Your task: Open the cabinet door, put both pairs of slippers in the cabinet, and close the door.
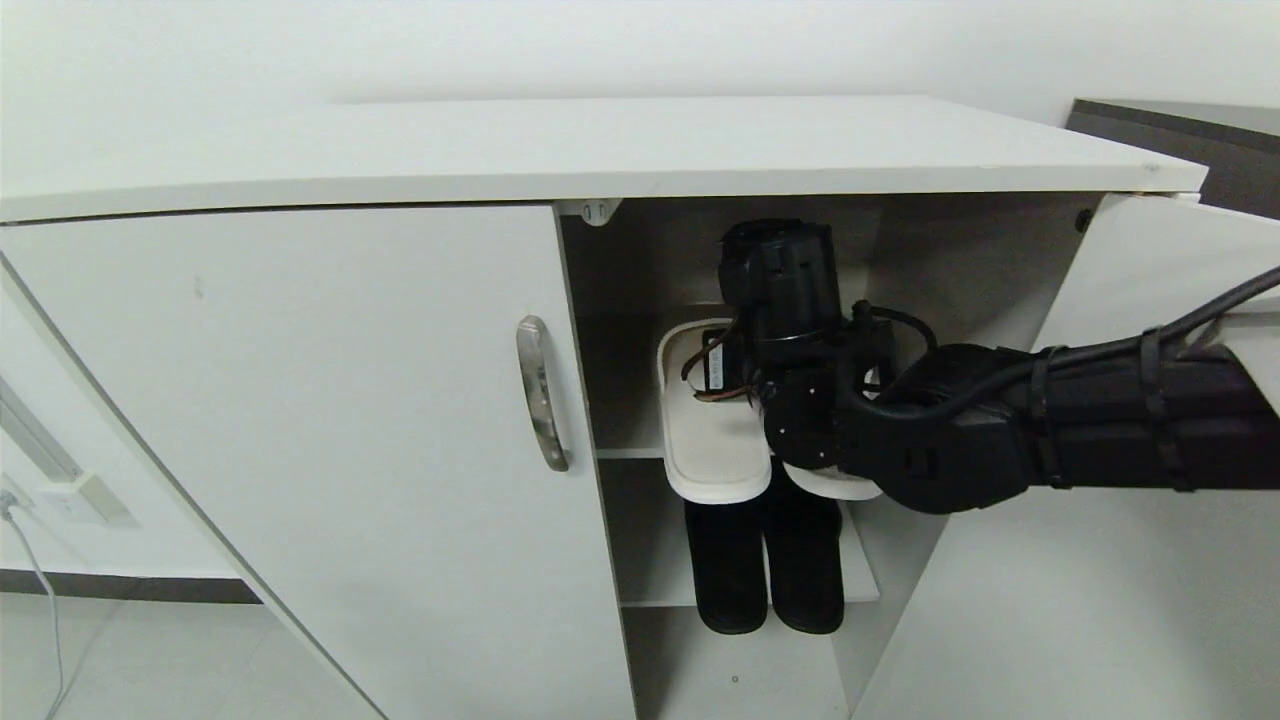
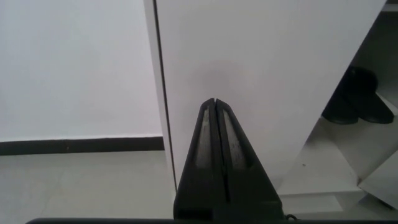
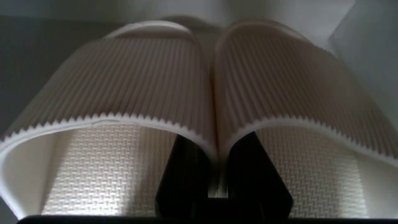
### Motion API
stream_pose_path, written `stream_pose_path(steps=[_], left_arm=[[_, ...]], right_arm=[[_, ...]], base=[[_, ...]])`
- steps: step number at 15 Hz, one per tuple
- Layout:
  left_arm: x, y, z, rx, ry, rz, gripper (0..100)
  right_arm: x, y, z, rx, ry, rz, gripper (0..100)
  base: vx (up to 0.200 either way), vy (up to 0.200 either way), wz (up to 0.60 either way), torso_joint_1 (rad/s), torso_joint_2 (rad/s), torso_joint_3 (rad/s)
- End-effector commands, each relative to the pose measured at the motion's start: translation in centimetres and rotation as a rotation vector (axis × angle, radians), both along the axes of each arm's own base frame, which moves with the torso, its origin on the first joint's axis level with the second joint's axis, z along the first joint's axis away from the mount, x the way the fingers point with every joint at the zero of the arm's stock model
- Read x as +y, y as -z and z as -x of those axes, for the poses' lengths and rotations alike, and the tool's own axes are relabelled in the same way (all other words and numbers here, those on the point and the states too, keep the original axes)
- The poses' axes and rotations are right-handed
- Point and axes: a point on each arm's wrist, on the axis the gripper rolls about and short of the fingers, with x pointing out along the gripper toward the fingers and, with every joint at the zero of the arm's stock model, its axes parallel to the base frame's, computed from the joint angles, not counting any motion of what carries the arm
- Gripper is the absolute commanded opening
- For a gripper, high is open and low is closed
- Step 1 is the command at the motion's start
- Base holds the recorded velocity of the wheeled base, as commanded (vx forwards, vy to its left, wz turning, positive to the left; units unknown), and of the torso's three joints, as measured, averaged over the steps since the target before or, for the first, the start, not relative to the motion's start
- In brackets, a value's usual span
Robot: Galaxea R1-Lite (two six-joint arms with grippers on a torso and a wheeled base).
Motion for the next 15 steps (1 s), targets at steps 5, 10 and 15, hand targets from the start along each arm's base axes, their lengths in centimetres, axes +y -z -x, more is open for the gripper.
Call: stream_pose_path(steps=[5, 10, 15], left_arm=[[0.0, 0.0, 0.0, 0.002, -0.002, 0.000, 0], [0.0, 0.0, 0.0, 0.001, -0.003, 0.000, 0], [0.0, 0.0, 0.0, 0.001, -0.003, 0.002, 0]], right_arm=[[0.5, 0.3, -3.0, 0.007, 0.016, -0.038, 0], [0.3, 0.7, -4.4, 0.004, 0.040, -0.024, 0], [0.2, 0.7, -4.4, 0.003, 0.044, -0.020, 0]], base=[[0.000, 0.000, 0.00, 0.000, 0.00, 0.000], [0.000, 0.000, 0.00, 0.000, 0.00, 0.000], [0.000, 0.000, 0.00, 0.000, 0.00, 0.000]])
